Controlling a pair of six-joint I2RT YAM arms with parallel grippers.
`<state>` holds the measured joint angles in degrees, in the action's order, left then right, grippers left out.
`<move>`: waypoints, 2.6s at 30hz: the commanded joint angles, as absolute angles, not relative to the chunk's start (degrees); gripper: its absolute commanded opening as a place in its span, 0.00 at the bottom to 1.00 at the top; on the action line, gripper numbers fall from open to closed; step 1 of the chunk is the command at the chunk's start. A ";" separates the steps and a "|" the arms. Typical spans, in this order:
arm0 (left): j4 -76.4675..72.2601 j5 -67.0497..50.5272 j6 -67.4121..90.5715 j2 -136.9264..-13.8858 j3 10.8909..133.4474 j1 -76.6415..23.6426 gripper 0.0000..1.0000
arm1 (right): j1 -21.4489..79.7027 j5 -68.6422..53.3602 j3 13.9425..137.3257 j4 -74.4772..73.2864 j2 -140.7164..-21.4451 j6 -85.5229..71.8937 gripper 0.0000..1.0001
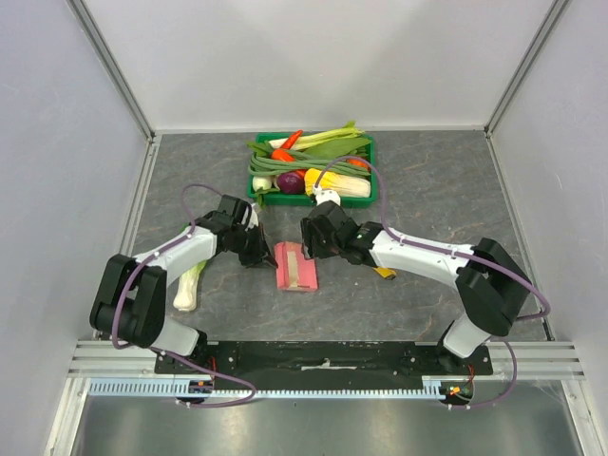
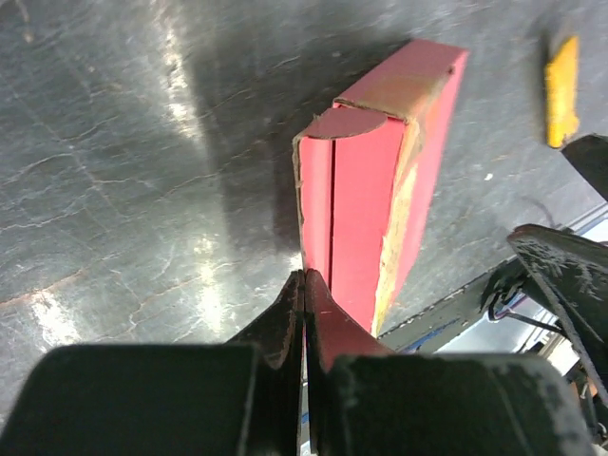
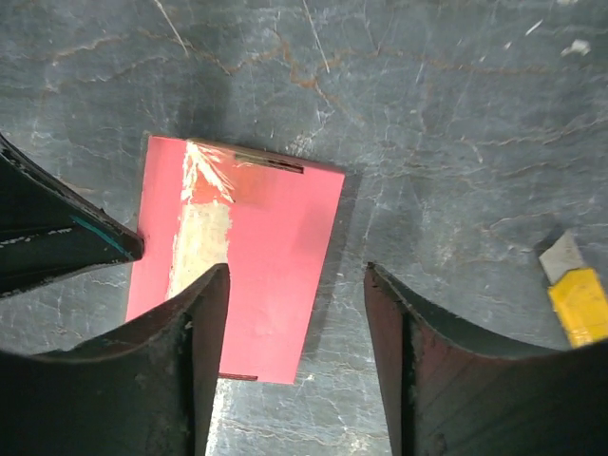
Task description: Unpack the express box
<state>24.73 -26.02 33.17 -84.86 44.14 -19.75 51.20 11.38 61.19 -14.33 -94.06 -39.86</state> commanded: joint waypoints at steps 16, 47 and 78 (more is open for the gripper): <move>31.03 -30.76 29.79 -78.92 52.38 -20.13 0.02 | 55.63 7.82 69.09 -15.12 -99.22 -34.72 0.67; 30.32 -27.25 27.51 -81.47 49.04 -20.04 0.26 | 57.74 16.70 64.86 -15.91 -97.90 -27.87 0.86; 26.90 -27.16 29.44 -82.53 45.18 -19.95 0.43 | 58.71 20.66 68.20 -19.95 -106.96 -32.60 0.83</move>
<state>29.21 -26.09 28.84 -82.48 46.09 -19.99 59.51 21.82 66.92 -19.40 -106.91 -29.26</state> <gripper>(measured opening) 0.414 0.880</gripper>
